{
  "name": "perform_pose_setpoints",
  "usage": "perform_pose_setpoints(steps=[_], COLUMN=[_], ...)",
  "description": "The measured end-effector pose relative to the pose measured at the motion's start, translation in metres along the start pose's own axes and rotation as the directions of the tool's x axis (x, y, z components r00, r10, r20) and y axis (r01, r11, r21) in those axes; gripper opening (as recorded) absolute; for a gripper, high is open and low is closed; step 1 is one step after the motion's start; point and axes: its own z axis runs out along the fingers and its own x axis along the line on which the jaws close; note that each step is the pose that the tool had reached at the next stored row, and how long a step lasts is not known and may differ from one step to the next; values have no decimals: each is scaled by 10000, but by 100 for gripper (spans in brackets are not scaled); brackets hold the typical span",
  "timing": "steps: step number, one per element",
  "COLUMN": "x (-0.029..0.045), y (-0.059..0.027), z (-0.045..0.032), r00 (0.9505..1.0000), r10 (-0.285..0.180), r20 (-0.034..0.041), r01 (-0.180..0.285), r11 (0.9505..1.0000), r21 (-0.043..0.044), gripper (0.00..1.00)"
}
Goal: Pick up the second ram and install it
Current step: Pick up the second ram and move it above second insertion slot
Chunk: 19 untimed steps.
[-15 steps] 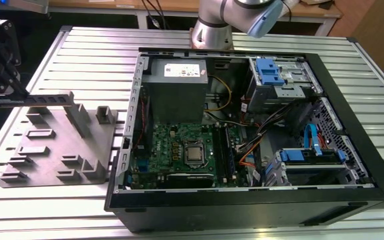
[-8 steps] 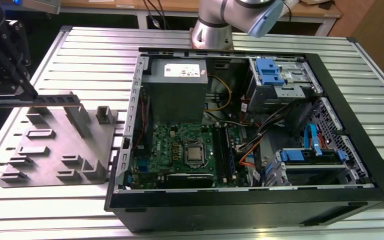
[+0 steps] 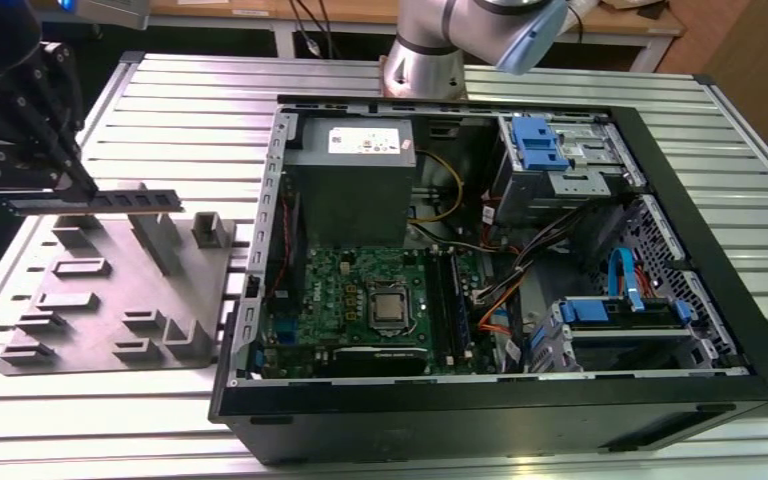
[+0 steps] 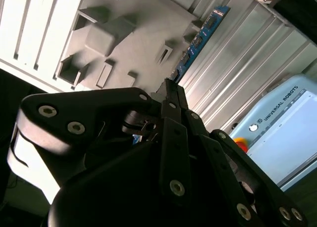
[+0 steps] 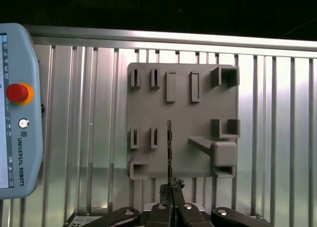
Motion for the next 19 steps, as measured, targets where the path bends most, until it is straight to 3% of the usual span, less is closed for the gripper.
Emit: perform_pose_setpoints(steps=[19], x=[8], y=[-401], z=[11], r00=[10000], r10=[0], r20=[0], r01=[0], r11=[10000], r21=[0], gripper=[8])
